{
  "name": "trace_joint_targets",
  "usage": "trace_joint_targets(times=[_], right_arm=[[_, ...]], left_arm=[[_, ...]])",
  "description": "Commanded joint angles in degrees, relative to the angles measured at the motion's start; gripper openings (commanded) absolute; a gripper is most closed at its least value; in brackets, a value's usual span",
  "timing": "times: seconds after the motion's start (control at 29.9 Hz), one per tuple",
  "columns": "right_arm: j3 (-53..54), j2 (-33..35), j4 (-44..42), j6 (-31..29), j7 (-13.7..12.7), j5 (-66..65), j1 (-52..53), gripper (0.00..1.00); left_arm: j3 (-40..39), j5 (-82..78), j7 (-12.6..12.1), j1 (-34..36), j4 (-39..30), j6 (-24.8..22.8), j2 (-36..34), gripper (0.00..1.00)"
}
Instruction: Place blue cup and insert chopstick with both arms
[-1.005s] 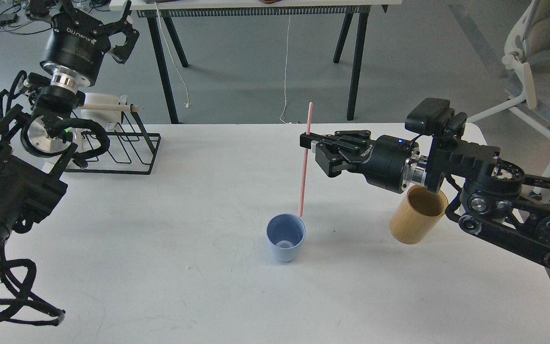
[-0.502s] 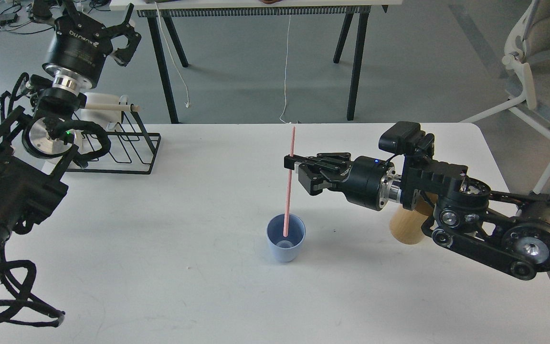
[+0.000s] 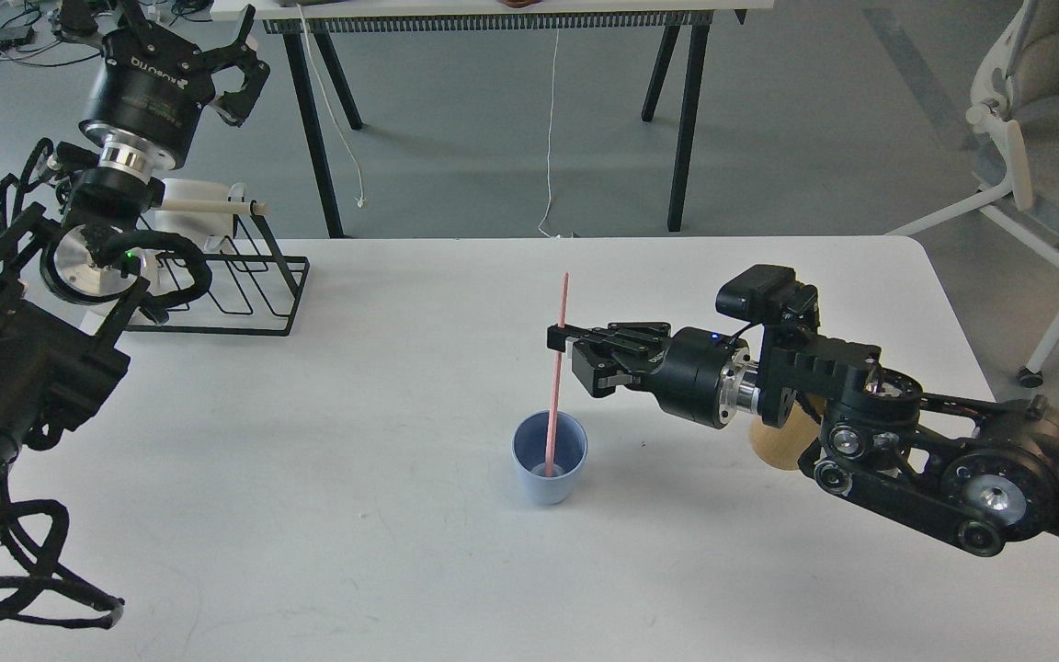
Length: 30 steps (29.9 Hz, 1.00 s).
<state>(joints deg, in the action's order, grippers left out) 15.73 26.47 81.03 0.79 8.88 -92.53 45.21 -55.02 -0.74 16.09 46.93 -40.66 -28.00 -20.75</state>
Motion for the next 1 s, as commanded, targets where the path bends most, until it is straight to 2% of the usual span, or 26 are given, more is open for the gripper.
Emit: trace_joint_targets(times=[0.0,0.33,0.5,0.6,0.8,0.87,0.97], right_arm=[[0.0,-0.1,0.2,0.0,0.0,0.0,-0.5,0.14],[1.2,3.2,1.9,0.1,0.0,0.9,-0.8,0.47],[1.3,4.2,2.9,0.1,0.1,0.9,-1.4,0.56],[1.3,4.0,2.8,0.2,0.3,0.9,-1.8,0.65],[1.2,3.7,2.6,0.1,0.4,0.8,-1.7,0.68],[1.1,3.7,2.7,0.1,0.5,0.8,-1.8,0.79],[0.9,3.8,2.7,0.1,0.6,0.8,-1.8,0.76]], left_arm=[[0.0,-0.1,0.1,0.0,0.0,0.0,-0.2,0.99],[-0.1,-0.1,0.2,0.2,0.1,0.0,-0.4,0.99],[-0.1,-0.1,0.2,0.3,0.0,0.0,-0.3,0.99],[-0.1,-0.1,0.2,0.3,0.0,0.0,-0.3,0.99],[-0.1,-0.1,0.3,0.3,0.0,0.0,-0.5,0.99],[-0.1,-0.1,0.3,0.3,0.0,0.0,-0.5,0.99],[-0.1,-0.1,0.3,0.3,0.0,0.0,-0.4,0.99]])
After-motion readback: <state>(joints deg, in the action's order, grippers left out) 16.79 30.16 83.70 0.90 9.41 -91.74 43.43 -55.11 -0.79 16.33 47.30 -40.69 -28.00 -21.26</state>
